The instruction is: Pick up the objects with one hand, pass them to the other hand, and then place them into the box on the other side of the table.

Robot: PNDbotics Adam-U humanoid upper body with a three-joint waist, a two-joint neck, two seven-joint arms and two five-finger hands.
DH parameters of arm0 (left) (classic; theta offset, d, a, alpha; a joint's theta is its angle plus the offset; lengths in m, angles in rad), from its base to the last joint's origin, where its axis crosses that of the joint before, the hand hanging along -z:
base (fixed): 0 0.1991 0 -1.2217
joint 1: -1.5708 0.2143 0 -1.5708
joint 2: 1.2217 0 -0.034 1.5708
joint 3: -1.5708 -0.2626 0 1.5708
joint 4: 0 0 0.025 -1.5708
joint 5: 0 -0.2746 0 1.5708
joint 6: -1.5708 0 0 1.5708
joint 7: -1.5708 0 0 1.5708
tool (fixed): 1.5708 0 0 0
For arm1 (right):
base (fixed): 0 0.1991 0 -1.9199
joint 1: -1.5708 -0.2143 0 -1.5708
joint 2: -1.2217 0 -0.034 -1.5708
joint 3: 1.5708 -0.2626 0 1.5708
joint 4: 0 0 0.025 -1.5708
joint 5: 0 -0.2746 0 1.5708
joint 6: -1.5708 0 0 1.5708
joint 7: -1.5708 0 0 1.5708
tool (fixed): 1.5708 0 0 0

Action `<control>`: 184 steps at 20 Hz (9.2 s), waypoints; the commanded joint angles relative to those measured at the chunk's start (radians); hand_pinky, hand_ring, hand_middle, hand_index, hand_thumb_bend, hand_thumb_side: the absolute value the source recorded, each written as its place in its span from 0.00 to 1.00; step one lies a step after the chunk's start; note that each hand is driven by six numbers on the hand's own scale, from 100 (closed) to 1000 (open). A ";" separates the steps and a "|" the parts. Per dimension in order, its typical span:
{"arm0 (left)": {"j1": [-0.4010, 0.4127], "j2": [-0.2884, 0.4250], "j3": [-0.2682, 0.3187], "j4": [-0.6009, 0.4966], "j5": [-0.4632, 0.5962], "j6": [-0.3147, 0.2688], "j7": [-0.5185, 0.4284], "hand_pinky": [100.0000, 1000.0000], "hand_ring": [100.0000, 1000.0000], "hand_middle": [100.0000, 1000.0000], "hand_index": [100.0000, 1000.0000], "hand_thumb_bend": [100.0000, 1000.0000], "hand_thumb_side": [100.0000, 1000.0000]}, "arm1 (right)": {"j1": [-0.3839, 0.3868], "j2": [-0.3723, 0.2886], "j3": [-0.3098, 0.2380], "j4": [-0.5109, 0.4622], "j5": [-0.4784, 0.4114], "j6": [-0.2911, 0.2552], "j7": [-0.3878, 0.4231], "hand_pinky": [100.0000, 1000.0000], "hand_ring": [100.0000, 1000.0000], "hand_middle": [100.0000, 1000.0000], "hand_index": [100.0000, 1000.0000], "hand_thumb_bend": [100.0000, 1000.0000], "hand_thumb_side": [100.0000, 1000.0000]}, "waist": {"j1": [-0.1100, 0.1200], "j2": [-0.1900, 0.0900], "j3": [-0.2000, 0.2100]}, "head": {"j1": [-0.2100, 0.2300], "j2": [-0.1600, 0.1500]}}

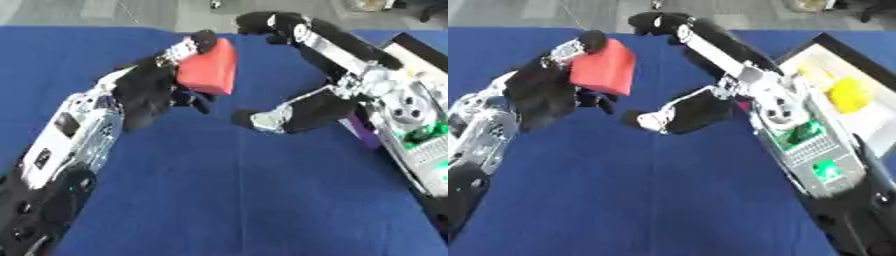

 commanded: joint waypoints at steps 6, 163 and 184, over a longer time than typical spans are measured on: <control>-0.026 0.008 -0.016 -0.054 0.061 -0.007 0.034 0.50 0.49 0.42 0.47 0.17 0.48 | -0.011 0.019 -0.013 -0.016 0.018 0.071 -0.005 0.93 0.96 0.85 0.95 0.49 0.19 | -0.013 -0.002 0.002 | -0.006 -0.004; 0.287 0.307 0.304 -0.020 -0.388 -0.357 0.356 0.54 0.49 0.55 0.71 0.46 0.54 | 0.582 -0.371 -0.382 -0.013 -0.284 0.095 -0.580 0.85 0.81 0.53 0.70 0.38 0.07 | 0.015 -0.017 -0.020 | -0.284 -0.019; 0.306 0.312 0.324 -0.040 -0.416 -0.383 0.391 0.54 0.50 0.56 0.71 0.47 0.52 | 0.591 -0.372 -0.453 -0.016 -0.383 -0.111 -0.762 0.90 0.93 0.78 0.95 0.14 0.40 | 0.015 -0.023 -0.020 | -0.207 -0.021</control>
